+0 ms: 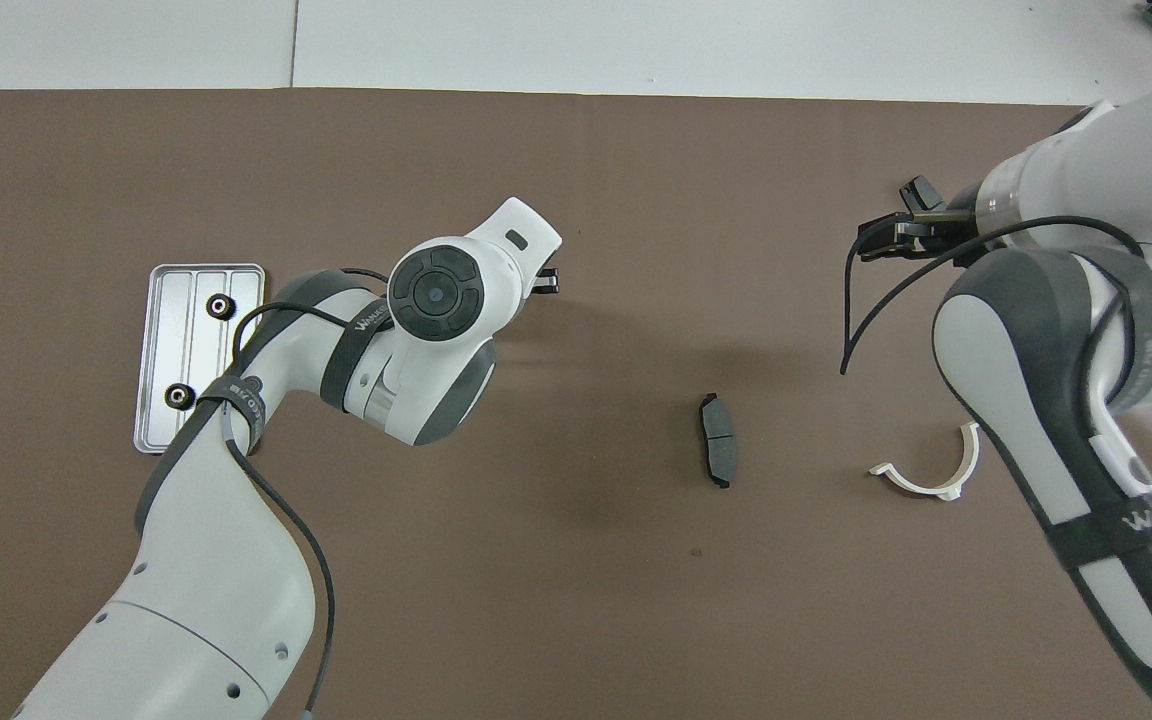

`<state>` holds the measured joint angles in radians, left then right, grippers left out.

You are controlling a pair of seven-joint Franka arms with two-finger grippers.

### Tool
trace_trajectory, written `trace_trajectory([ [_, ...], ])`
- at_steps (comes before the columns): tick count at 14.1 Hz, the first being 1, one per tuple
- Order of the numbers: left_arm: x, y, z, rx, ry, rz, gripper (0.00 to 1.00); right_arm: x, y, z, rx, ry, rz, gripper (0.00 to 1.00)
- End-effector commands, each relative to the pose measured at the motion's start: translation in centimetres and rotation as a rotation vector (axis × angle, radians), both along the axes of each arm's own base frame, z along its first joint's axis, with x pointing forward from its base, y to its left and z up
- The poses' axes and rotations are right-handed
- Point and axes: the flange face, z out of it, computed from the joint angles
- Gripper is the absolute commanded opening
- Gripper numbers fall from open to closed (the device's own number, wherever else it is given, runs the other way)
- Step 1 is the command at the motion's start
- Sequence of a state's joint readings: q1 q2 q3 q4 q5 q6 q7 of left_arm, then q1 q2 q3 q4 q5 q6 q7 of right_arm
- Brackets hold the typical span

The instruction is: Place bearing gear from tray to pile

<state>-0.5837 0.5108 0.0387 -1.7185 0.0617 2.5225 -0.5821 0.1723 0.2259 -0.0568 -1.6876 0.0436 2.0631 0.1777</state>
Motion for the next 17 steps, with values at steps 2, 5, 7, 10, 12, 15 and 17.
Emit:
trace_trajectory([
  [2, -0.7, -0.4, -1.1, 0.01, -0.001, -0.012, 0.24, 1.4, 2.6, -2.9, 0.025, -0.019, -0.037, 1.0],
  [5, -0.7, -0.3, -0.8, 0.01, 0.006, -0.001, 0.47, 1.4, 2.6, -3.3, 0.026, -0.014, -0.039, 1.0],
  [7, -0.5, -0.3, -0.6, 0.012, 0.006, 0.001, 1.0, 1.3, 2.8, -3.3, 0.027, -0.01, -0.044, 1.0],
  [10, -0.3, 0.6, 0.5, 0.018, 0.012, 0.014, 1.0, 1.3, 2.8, -3.4, 0.028, -0.01, -0.051, 1.0],
  [12, -0.5, 1.9, 2.7, 0.041, 0.036, 0.015, 1.0, 1.3, 2.8, -3.4, 0.028, -0.01, -0.053, 1.0],
  [15, -0.5, 6.2, 5.1, 0.067, 0.047, 0.001, 1.0, 0.9, 5.6, -3.3, 0.038, -0.012, -0.056, 1.0],
  [17, -1.3, 10.3, 6.7, 0.082, 0.045, -0.02, 1.0, 1.8, 9.8, -4.6, 0.054, -0.033, -0.107, 1.0],
])
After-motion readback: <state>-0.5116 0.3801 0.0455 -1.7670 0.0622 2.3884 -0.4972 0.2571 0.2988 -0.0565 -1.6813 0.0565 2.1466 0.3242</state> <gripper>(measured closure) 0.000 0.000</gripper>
